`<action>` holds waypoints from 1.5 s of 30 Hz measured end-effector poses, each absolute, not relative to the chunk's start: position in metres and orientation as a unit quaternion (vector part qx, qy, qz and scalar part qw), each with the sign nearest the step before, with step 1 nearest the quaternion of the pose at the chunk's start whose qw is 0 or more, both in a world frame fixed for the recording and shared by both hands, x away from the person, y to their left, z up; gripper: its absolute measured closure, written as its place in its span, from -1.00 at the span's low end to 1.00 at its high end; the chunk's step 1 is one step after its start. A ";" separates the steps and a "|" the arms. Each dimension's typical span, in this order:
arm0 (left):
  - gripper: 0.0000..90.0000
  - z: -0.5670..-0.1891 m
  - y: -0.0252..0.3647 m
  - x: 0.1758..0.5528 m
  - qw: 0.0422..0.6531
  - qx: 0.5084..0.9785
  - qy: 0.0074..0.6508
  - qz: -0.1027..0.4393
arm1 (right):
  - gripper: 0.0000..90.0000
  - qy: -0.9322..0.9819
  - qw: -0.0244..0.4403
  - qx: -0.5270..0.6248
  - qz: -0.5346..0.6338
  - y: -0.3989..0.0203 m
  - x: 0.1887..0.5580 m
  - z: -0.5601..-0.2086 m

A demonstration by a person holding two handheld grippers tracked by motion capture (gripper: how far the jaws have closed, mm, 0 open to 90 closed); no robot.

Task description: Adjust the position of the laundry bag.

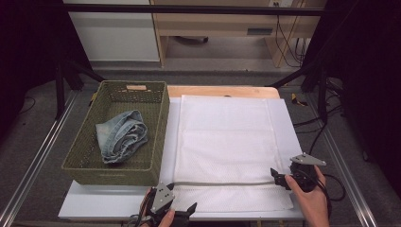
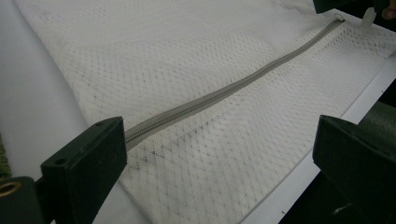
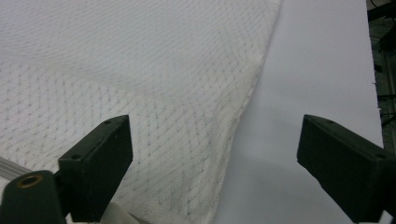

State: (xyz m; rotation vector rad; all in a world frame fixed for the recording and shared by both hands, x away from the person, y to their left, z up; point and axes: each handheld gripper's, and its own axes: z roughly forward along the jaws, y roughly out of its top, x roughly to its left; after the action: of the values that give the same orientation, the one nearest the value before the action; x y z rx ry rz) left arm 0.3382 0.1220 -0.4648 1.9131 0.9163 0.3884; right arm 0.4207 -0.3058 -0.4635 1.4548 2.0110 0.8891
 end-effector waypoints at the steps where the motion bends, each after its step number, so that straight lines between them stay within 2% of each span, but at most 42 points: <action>1: -0.93 -0.465 0.122 0.338 0.472 0.782 0.375 0.160 | -0.71 0.739 0.250 0.534 0.325 -0.305 0.420 -0.463; 13: -0.92 -0.466 0.122 0.338 0.458 0.790 0.379 0.147 | -0.69 0.747 0.319 0.490 0.316 -0.299 0.418 -0.466; 20: -0.91 -0.462 0.126 0.338 0.455 0.789 0.381 0.158 | -0.68 0.756 0.303 0.485 0.319 -0.292 0.419 -0.466; 26: -0.91 -0.464 0.126 0.341 0.449 0.784 0.395 0.165 | -0.76 0.751 0.282 0.499 0.327 -0.296 0.418 -0.464; 33: -0.73 -0.465 0.126 0.342 0.430 0.789 0.402 0.175 | -0.48 0.745 0.275 0.506 0.336 -0.302 0.418 -0.463; 36: -0.69 -0.466 0.126 0.343 0.422 0.793 0.403 0.175 | -0.43 0.748 0.273 0.503 0.336 -0.302 0.418 -0.463; 41: -0.68 -0.467 0.125 0.342 0.413 0.797 0.402 0.179 | -0.43 0.743 0.263 0.514 0.338 -0.304 0.418 -0.463; 45: -0.70 -0.469 0.126 0.343 0.406 0.796 0.410 0.185 | -0.58 0.742 0.249 0.522 0.338 -0.306 0.422 -0.464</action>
State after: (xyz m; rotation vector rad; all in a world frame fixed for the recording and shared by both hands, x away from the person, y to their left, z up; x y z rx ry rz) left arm 0.3432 0.1264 -0.4688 2.0078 1.0333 0.4665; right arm 0.4222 -0.3057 -0.4641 1.4216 2.0226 0.9220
